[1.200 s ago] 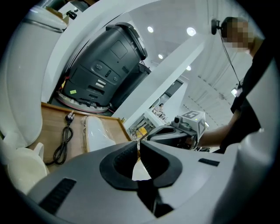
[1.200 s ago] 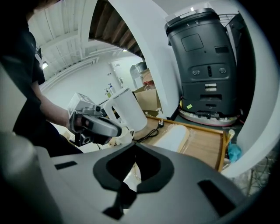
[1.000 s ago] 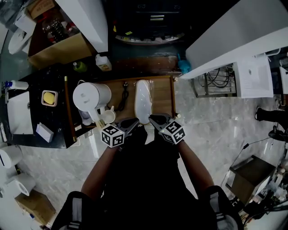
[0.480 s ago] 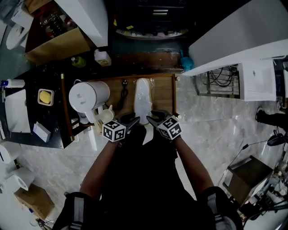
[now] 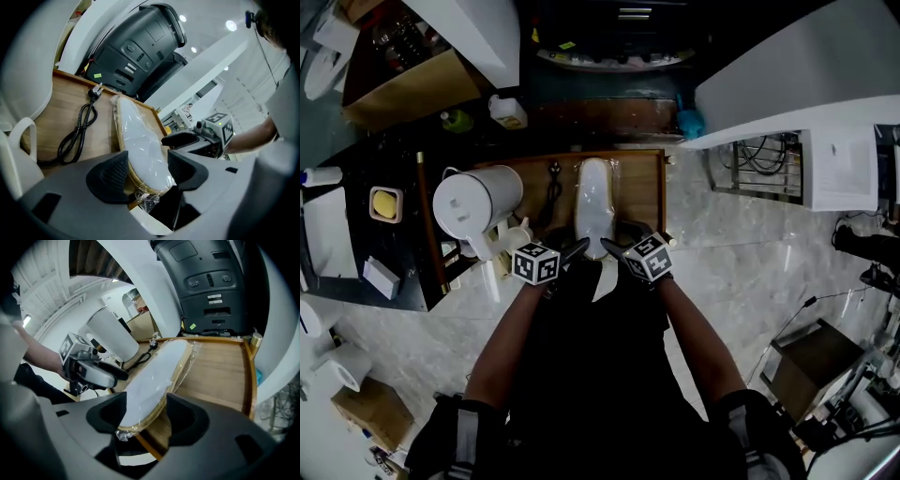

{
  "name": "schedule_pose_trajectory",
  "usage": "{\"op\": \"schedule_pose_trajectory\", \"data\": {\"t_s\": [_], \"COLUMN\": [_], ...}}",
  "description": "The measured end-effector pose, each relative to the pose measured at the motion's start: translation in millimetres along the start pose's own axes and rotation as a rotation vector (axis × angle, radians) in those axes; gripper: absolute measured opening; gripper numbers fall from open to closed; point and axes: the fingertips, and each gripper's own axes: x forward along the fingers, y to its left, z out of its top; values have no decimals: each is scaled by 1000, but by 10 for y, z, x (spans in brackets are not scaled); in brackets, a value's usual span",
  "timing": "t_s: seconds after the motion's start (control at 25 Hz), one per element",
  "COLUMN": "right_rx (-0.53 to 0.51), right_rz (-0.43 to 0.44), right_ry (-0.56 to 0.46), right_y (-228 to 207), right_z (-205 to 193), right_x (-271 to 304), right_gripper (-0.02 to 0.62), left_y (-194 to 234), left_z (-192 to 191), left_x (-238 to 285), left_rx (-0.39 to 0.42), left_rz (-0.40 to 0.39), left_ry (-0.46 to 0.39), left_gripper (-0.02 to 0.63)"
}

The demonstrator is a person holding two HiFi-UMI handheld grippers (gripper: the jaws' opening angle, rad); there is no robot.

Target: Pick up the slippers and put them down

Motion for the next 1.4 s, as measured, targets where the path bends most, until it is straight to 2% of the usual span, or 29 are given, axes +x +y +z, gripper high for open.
{"op": "schedule_pose_trajectory", "data": {"t_s": [0.28,0.48,0.76,1.0,1.4], "right_rx": [32,81,141,156,135], "right_rz": [11,32,80,100,78], "right_ry": [47,54,75,77,76], "right_y": [-72,-119,-130,-74,-64], "right_z": [-76,-105,-155,-144,-138], "right_x": [110,207,303,367,333], "right_gripper": [276,276,276,273,273], "left_y": [171,273,306,226,219], "left_z": [-49,-47,-77,-105,-118], "left_x": [127,203,257,320,317], "left_rx": [-10,-79,-85,-120,-87], "left_rz": [26,22,9,-39,-23], "left_ry": [47,55,100,116,132], "left_gripper": [289,290,290,288,288]}}
